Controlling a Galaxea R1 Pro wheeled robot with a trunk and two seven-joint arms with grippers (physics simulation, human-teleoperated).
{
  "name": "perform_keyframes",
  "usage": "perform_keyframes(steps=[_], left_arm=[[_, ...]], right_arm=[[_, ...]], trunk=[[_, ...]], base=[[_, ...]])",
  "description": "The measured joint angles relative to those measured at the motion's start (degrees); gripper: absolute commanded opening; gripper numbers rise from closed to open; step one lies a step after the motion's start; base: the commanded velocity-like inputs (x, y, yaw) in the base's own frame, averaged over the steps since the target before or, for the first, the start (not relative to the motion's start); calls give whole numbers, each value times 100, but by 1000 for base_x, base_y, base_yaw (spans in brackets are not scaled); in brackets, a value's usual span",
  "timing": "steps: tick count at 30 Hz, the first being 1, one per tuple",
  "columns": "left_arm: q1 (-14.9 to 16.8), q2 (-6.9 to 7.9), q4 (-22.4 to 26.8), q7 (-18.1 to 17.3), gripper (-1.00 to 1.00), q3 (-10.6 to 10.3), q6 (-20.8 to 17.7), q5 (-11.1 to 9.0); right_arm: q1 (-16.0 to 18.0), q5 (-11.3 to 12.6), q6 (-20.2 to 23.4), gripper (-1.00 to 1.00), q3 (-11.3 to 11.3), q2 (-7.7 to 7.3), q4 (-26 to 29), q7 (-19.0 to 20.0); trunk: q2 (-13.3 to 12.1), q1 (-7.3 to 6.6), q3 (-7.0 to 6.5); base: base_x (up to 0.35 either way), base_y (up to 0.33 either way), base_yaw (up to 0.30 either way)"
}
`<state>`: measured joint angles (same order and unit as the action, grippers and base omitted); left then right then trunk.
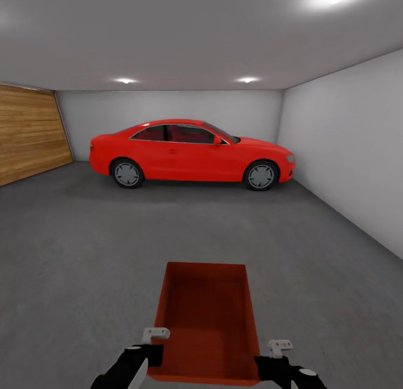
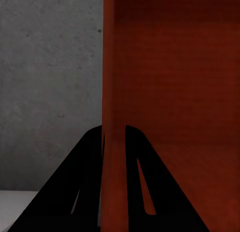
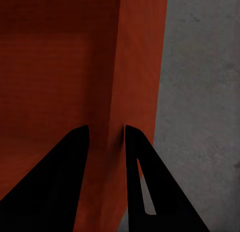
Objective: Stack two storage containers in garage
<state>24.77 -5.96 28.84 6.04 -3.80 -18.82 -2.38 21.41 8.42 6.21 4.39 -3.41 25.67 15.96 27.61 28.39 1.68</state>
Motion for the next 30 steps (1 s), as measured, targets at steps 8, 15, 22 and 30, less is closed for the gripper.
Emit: perform_keyframes(steps=[8, 15, 22, 30], left_arm=[[0, 2, 1, -2, -100, 0, -1, 1], [0, 1, 0, -1, -100, 0, 0, 1], [-33, 49, -1, 18, -100, -116, 70, -170], [-32, 70, -22, 2, -100, -188, 117, -220]], right_arm=[[0, 0, 0, -100, 0, 1, 0, 0], [0, -2, 0, -100, -2, 1, 0, 0], [7, -77, -15, -100, -26, 14, -6, 19], [5, -35, -17, -100, -1, 7, 4, 7]], trunk=[[0, 0, 0], [0, 0, 0], [0, 0, 0], [0, 0, 0]], base=[[0, -65, 0], [0, -2, 0], [0, 0, 0], [0, 0, 0]])
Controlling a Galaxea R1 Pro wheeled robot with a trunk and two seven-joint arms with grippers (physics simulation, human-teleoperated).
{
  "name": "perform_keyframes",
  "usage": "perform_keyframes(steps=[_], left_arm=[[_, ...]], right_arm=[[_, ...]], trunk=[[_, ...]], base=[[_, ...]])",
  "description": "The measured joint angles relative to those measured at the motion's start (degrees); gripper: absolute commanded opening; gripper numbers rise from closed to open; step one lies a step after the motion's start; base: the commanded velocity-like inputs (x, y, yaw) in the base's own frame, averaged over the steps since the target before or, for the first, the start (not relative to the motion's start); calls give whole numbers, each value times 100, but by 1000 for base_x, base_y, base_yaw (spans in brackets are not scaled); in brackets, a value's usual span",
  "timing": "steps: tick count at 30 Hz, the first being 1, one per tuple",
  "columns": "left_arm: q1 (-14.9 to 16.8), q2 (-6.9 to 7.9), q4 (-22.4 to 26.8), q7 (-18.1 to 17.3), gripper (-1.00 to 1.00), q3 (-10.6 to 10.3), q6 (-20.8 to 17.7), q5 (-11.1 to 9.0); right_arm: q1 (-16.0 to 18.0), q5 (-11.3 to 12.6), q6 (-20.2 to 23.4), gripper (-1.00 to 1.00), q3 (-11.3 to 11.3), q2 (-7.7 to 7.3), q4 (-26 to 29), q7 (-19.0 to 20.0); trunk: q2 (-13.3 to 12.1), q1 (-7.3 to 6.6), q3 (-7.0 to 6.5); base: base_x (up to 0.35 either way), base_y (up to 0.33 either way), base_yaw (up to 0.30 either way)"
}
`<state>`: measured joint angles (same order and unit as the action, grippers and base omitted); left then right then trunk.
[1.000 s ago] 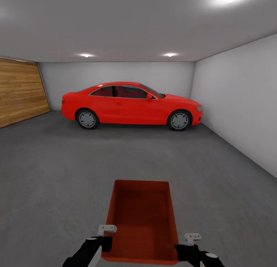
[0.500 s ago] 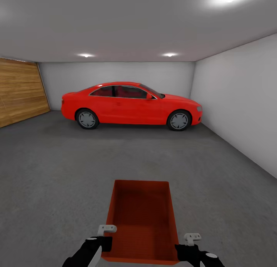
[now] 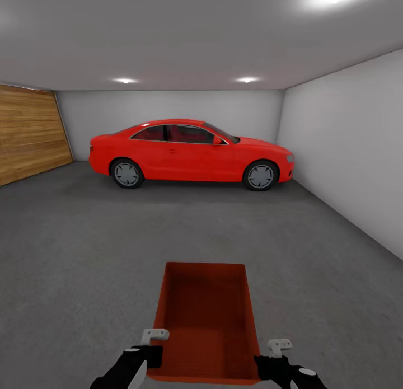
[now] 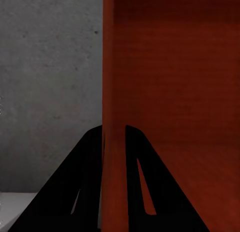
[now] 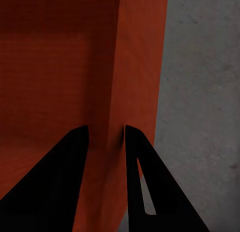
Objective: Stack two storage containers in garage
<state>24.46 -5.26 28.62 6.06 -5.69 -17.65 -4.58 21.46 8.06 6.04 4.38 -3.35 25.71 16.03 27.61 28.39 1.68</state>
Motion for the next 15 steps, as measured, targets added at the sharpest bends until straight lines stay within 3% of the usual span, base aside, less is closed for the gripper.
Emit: perform_keyframes(steps=[5, 10, 15], left_arm=[[0, -22, 11, -3, -100, 53, -12, 61], [0, -42, -34, -4, -100, 88, 35, 78], [1, -60, -50, -3, -100, 119, 47, 104]], right_arm=[[0, 8, 2, -100, 1, -9, 2, 8], [-1, 13, 2, -100, 17, -23, 1, 9], [-2, 41, 2, -100, 40, -37, 1, 7]], trunk=[[0, 0, 0], [0, -3, 1], [0, 0, 0]], base=[[15, 0, 0], [224, 0, 0], [59, 0, 0]])
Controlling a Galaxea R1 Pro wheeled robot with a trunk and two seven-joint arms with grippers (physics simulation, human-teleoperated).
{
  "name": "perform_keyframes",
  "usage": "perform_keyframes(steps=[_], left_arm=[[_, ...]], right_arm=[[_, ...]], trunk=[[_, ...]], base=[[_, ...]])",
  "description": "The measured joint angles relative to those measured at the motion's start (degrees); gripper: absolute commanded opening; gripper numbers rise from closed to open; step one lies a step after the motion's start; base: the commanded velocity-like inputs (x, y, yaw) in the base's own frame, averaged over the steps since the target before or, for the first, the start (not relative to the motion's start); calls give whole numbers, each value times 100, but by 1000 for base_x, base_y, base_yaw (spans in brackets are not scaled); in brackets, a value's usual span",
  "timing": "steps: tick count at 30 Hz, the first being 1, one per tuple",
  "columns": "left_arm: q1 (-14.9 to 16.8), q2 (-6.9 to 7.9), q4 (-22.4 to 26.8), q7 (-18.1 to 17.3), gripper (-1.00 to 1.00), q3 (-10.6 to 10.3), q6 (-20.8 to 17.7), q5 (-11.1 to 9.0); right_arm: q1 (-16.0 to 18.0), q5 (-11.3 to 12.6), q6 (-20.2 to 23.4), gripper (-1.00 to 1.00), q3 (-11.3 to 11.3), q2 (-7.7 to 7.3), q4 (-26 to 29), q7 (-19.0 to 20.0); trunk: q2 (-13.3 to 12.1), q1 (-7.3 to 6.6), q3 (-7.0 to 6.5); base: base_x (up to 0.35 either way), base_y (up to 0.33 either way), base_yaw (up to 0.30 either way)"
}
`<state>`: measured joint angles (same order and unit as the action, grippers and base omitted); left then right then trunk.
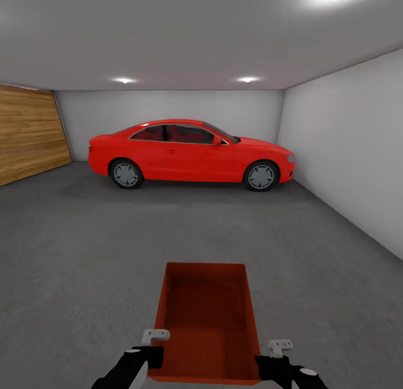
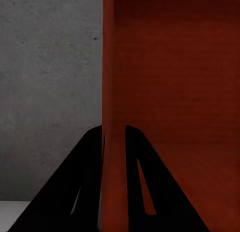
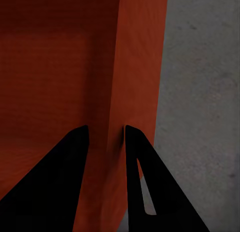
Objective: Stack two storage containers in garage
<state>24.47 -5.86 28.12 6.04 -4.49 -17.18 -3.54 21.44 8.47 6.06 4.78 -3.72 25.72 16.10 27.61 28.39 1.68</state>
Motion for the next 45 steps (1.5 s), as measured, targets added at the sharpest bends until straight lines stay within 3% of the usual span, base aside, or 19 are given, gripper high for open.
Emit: perform_keyframes(steps=[7, 45], left_arm=[[0, -28, 1, -1, -100, 73, -16, 69], [0, -22, 1, -3, -100, 68, -15, 59]], right_arm=[[1, -7, 4, -100, 3, -11, 0, 11], [2, -23, 3, -100, -5, -5, 0, 11]], trunk=[[0, 0, -1], [0, 0, -1]], base=[[21, 0, 0], [73, 13, 0]])
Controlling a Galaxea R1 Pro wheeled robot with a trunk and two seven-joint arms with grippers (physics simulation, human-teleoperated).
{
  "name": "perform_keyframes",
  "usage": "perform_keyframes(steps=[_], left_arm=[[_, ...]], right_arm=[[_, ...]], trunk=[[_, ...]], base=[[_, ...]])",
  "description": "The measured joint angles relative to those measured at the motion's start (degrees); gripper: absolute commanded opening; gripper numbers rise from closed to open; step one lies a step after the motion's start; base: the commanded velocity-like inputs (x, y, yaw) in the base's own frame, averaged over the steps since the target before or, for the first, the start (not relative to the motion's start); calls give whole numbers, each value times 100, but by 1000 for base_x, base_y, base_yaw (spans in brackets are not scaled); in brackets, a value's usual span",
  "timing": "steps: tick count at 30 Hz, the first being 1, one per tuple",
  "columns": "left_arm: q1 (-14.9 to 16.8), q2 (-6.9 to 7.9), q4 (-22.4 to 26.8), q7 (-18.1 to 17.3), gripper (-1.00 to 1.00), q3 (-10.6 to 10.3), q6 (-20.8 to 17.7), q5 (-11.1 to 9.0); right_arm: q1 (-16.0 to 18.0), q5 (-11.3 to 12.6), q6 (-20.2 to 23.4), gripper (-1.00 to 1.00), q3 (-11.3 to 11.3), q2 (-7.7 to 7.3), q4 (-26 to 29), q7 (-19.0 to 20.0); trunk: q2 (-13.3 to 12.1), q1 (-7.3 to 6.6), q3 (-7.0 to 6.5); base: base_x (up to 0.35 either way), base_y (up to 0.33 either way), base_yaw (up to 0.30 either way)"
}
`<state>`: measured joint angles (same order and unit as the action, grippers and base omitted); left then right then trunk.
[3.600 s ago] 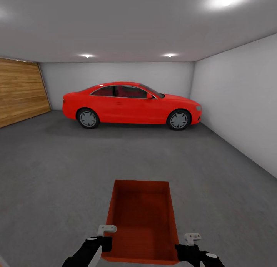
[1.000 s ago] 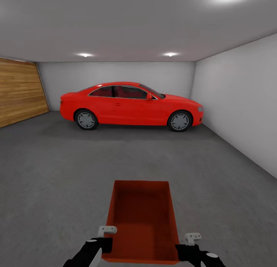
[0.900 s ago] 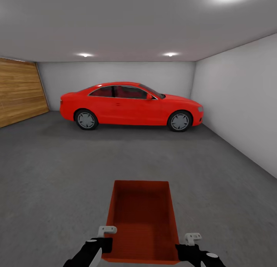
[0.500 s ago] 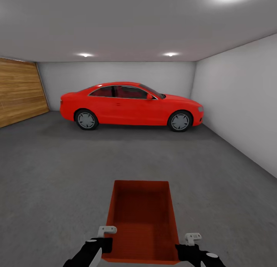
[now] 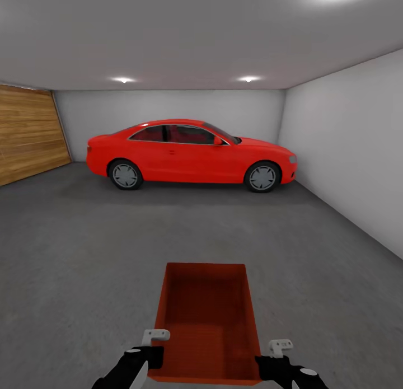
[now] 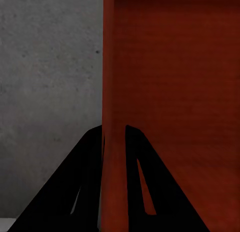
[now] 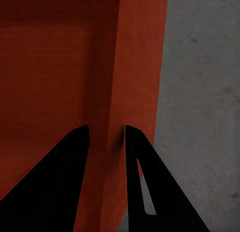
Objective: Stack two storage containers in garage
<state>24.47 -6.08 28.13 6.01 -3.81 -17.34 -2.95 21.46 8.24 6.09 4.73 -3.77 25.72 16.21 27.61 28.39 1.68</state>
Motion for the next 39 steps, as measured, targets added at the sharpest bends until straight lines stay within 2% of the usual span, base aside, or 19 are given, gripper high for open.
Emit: perform_keyframes(steps=[11, 39], left_arm=[[0, 1, 0, 0, -100, 0, -2, 0], [0, -6, 0, 1, -100, 5, 0, 10]], right_arm=[[0, -2, 0, -100, -2, 1, -1, 0], [0, 8, 1, -100, 5, -6, 1, 0]], trunk=[[0, -1, 0], [0, 0, 0]], base=[[104, 0, 0], [3, -13, 0]])
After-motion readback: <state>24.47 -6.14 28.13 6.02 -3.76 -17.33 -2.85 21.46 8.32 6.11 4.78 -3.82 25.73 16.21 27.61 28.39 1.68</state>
